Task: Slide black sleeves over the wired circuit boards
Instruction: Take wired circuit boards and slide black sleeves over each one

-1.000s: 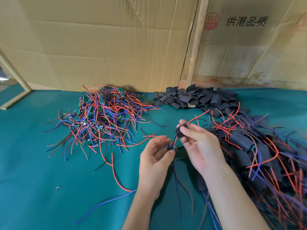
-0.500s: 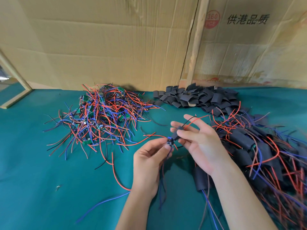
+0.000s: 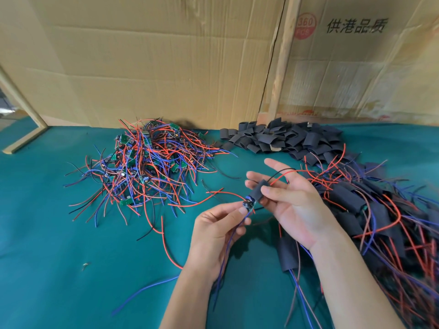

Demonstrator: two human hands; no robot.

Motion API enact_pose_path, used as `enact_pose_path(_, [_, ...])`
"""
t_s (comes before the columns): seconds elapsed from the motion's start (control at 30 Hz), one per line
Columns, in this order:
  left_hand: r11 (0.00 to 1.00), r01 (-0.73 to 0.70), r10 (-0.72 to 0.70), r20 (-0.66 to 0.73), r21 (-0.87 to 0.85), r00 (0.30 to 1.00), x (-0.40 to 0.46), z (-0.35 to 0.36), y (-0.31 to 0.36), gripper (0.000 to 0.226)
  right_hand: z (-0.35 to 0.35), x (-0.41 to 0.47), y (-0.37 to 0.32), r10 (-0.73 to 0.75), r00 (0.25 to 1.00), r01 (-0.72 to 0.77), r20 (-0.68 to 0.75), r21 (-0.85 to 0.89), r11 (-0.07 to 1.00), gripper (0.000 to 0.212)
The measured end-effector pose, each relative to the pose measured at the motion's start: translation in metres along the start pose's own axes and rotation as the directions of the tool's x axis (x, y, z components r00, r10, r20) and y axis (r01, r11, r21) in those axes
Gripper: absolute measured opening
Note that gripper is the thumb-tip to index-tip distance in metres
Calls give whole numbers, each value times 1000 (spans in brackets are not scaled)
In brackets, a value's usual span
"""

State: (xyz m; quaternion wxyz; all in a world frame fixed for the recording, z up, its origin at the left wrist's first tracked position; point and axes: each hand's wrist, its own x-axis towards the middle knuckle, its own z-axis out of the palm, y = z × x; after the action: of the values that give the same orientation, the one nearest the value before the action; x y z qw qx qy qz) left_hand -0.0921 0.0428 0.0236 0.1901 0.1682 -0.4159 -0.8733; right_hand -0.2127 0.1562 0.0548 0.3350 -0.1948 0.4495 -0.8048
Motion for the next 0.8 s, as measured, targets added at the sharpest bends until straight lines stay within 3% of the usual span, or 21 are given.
enact_pose_path(0.6, [999, 37, -38, 36, 11, 999, 3, -4, -1, 12, -1, -2, 2, -6, 997, 5, 80, 9, 1000, 69])
enact_pose_path(0.8, [1000, 20, -20, 52, 12, 998, 2, -5, -2, 8, 1, -2, 4, 2, 999, -4, 36, 61, 998, 64])
